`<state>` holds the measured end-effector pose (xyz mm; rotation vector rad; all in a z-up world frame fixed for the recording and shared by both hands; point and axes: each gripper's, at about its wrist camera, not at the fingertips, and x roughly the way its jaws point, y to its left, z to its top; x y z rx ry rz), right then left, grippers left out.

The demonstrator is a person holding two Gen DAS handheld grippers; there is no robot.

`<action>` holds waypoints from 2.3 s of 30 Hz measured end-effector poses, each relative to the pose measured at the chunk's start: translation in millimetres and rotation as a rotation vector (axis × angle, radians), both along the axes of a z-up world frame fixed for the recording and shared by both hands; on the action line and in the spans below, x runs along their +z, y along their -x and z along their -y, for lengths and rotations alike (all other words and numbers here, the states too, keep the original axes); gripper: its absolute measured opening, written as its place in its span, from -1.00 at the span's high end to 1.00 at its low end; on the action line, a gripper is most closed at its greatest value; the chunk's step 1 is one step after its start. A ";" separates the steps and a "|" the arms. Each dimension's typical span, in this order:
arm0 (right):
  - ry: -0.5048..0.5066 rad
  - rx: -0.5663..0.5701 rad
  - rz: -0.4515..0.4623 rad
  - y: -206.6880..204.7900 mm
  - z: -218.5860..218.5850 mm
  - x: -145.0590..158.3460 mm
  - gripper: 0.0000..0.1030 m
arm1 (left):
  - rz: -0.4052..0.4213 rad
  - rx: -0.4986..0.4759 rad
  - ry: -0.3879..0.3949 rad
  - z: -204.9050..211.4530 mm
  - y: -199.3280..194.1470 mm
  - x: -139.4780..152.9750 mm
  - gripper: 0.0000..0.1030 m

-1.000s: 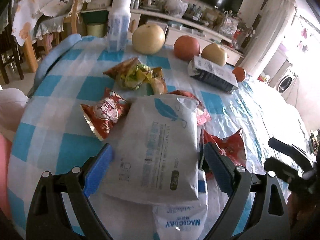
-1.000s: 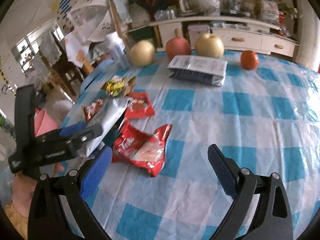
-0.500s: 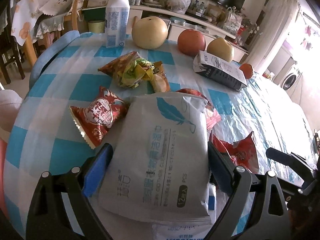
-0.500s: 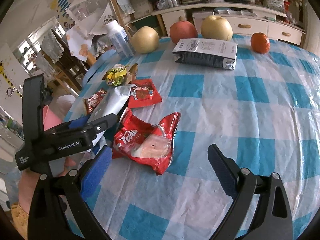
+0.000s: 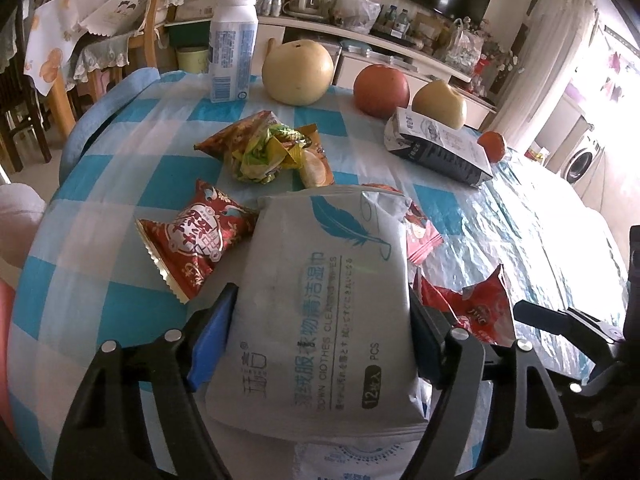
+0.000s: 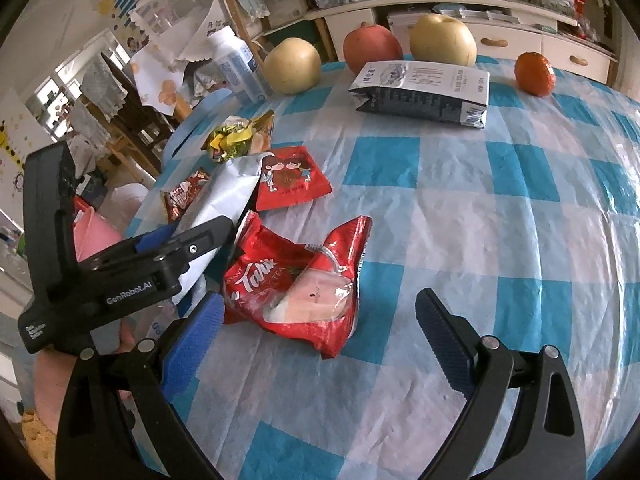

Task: Collect trash
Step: 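Grasp the white clothes-wipes packet with the left gripper, then grasp the red Tarik milk-tea bag with the right gripper and lift it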

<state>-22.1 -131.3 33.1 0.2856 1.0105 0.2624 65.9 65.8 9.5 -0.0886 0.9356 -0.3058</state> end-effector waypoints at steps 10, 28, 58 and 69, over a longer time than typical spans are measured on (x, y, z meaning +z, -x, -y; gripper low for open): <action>0.018 0.019 0.066 -0.6 -2.5 9.6 -0.85 | 0.054 0.010 0.046 -17.2 11.4 22.7 -0.48; 0.159 0.282 0.200 -15.1 -38.5 11.3 -0.85 | 0.116 0.052 0.104 -58.1 22.8 43.9 -0.49; 0.305 0.347 0.121 -19.6 -46.5 -18.3 -0.76 | 0.094 0.061 0.112 -66.1 23.0 39.4 -0.49; 0.241 0.296 0.124 -32.6 -48.5 -18.2 -0.84 | 0.094 0.059 0.112 -66.3 22.7 39.1 -0.49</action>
